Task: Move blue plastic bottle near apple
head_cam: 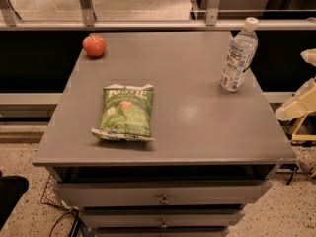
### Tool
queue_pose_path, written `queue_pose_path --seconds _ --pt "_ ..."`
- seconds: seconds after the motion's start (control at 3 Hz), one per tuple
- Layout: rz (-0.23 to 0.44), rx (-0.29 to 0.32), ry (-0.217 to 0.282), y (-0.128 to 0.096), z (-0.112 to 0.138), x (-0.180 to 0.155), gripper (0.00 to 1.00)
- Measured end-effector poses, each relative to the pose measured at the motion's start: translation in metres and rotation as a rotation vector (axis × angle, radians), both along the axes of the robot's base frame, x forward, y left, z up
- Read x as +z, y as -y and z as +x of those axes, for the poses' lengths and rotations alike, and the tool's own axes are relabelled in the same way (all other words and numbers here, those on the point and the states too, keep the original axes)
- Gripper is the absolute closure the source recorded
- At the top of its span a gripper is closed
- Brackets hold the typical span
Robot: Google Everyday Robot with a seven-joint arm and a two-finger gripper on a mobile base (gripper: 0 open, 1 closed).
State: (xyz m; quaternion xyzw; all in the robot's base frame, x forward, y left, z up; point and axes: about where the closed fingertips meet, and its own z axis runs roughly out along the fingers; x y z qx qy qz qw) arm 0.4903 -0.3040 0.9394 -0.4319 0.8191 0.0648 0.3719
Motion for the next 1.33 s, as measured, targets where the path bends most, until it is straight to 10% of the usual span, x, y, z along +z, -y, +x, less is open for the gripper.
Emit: queue_pose_path --seconds 0.67,1.33 --pt "0.433 -0.080 0.278 0.017 0.071 -0.022 0.00" --pt "0.694 -0.059 0.413 0.002 0.120 -0.003 0.00"
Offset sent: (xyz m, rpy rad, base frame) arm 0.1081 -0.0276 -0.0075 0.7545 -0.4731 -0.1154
